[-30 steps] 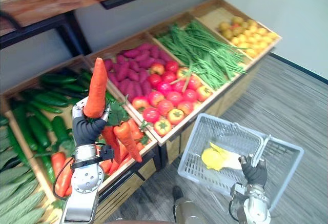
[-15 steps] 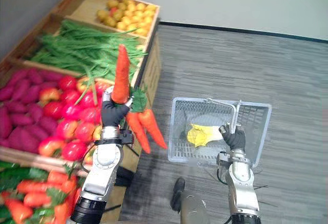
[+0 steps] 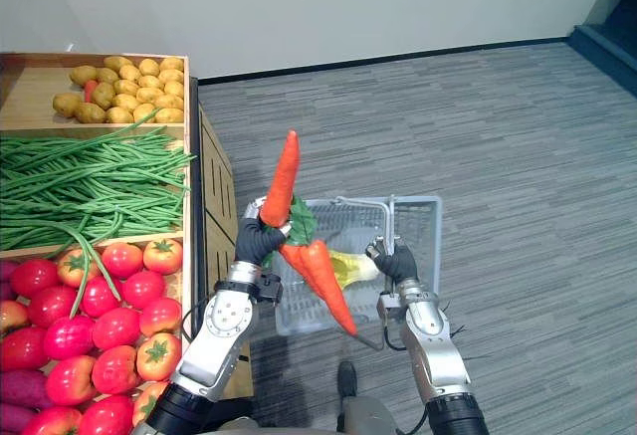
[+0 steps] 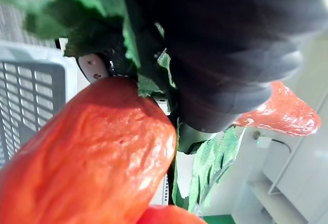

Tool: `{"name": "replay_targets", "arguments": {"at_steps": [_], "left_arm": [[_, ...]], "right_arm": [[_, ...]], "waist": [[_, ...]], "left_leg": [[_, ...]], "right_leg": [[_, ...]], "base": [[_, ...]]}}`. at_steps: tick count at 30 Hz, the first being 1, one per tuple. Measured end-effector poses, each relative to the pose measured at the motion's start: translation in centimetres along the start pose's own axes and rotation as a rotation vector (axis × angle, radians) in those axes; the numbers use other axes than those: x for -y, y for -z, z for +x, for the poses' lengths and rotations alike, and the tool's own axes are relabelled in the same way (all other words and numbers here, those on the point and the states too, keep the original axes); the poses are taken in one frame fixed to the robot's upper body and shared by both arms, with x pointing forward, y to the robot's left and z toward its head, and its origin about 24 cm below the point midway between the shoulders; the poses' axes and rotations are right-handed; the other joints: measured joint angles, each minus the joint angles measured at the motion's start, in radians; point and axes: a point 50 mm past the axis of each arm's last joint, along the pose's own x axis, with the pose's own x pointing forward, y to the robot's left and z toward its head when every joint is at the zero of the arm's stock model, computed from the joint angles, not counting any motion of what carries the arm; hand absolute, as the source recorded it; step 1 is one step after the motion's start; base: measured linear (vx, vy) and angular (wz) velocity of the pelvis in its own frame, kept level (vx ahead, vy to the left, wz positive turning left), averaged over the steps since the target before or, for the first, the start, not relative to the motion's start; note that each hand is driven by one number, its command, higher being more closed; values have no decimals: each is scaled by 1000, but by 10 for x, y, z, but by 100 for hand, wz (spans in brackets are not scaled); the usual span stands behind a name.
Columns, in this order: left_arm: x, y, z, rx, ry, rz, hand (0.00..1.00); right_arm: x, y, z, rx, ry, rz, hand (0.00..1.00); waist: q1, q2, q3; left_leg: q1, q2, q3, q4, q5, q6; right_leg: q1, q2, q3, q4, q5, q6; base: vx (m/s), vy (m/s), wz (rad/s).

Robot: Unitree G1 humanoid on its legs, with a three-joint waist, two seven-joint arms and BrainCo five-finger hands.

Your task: Pick vegetable in the basket

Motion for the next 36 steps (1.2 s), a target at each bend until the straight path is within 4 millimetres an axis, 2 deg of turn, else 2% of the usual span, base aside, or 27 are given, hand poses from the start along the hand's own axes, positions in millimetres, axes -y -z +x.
{"name": "replay_targets", "arguments": {"at_steps": [3, 7, 10, 15, 19, 20, 26, 36], "left_arm": [[3, 10, -2, -45, 28, 15, 100], [0, 21, 0, -78, 61, 151, 100], [-4, 29, 1, -91, 93, 289, 100], [-3, 32, 12, -59, 165, 498, 100], [-9, 39, 21, -48, 232, 719, 100], [-10, 40, 20, -46, 247, 749, 0], [-15, 49, 25, -53, 321, 907, 0], [-23, 58, 24, -109, 343, 956, 0]], "right_arm": [[-3, 1, 0, -1, -19, 41, 100], [-10, 2, 0, -7, -50, 113, 100], [-16, 5, -1, -25, -90, 151, 100], [-25, -1, -4, -21, -185, 217, 100], [-42, -10, -9, -6, -343, 344, 100], [-46, -11, -11, -10, -368, 370, 100], [-55, -10, -19, -64, -483, 436, 100], [-57, -11, -22, -77, -513, 431, 100]], "waist": [[-5, 0, 0], [-11, -9, -4], [-28, -16, -8], [-28, -17, -8], [-26, -29, -7], [-26, -33, -8], [-28, -59, -8], [-28, -59, -8]], "left_leg": [[18, -5, 12, -9, 1, 1], [8, -18, 22, -11, -8, 14], [8, -18, 24, -10, -9, 14], [8, -18, 25, -9, -9, 14], [-3, -17, 22, -7, -9, 15], [-10, -17, 21, -5, -12, 17], [-13, -16, 17, 0, -12, 17], [-29, -12, 11, 10, -18, 19]], "right_leg": [[14, -2, 12, -9, 5, 4], [19, -9, 33, -42, 29, 10], [18, -9, 35, -42, 29, 10], [11, -9, 35, -42, 30, 10], [8, -9, 32, -42, 30, 10], [4, -9, 32, -42, 30, 10], [-6, -8, 29, -42, 30, 10], [-5, -9, 24, -42, 29, 9]], "base": [[-6, 57, -12], [-68, 58, -12], [-30, 14, -4], [0, 0, 0], [-19, 13, 1], [-38, 24, 1], [1, 15, 1], [-18, 5, 1]]}}
